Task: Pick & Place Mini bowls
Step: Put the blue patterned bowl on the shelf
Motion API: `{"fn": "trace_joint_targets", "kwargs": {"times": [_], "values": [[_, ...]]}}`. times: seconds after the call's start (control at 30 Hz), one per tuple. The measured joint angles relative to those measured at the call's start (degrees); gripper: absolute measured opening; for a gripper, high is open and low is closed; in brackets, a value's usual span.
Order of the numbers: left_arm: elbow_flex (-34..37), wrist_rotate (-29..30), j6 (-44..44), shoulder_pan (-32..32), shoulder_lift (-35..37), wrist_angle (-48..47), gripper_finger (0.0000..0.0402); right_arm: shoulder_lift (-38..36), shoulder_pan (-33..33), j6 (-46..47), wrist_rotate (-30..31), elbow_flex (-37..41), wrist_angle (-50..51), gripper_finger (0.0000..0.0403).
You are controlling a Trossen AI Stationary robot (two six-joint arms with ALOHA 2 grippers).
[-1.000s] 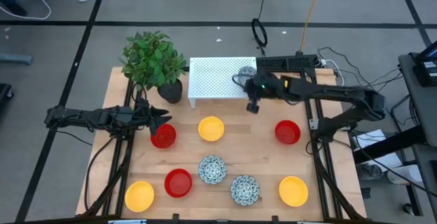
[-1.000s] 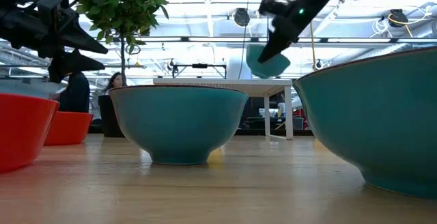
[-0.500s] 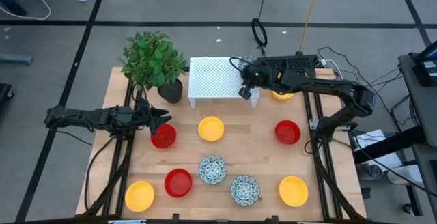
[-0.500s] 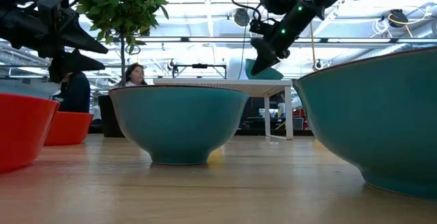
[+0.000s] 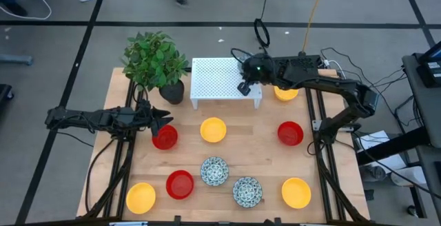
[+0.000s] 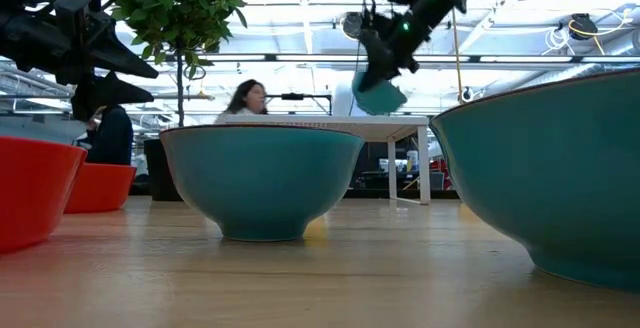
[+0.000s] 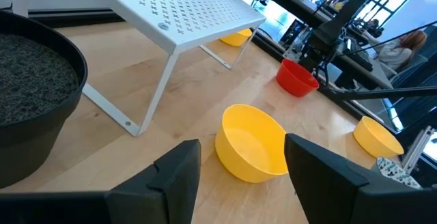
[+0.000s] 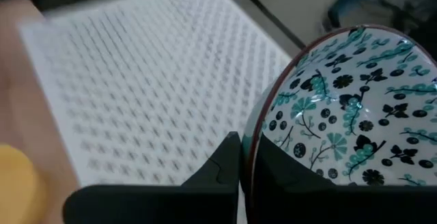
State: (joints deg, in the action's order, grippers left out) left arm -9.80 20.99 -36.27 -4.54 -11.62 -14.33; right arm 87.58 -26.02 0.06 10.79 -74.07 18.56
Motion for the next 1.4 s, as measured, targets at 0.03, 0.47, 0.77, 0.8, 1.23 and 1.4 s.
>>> {"fn": "trace_joint_targets", "kwargs": {"times": [0.03, 0.47, 0.77, 0.8, 1.23, 1.4], "values": [[0.0, 0.0, 0.0, 0.0, 0.0, 0.0, 0.0216, 0.4, 0.0, -0.1, 0.0, -0.5, 0.0, 0.0006], [0.0, 0.0, 0.0, 0.0, 0.0, 0.9, 0.0216, 8.0, 0.7, -2.7, 1.7, -4.6, 6.0, 0.0011], [0.0, 0.0, 0.0, 0.0, 0.0, 0.9, 0.0216, 8.4, 1.7, -5.6, 5.6, -4.5, 7.3, 0.0031], [0.0, 0.0, 0.0, 0.0, 0.0, 0.9, 0.0216, 8.4, 1.8, -6.0, 5.7, -4.4, 7.3, 0.0033], [0.0, 0.0, 0.0, 0.0, 0.0, 0.9, 0.0216, 8.4, 1.7, -6.8, 7.4, -4.4, 7.2, 0.0120], [0.0, 0.0, 0.0, 0.0, 0.0, 0.9, 0.0216, 8.3, 1.8, -7.0, 12.4, -4.4, 7.2, 0.0149]]}}
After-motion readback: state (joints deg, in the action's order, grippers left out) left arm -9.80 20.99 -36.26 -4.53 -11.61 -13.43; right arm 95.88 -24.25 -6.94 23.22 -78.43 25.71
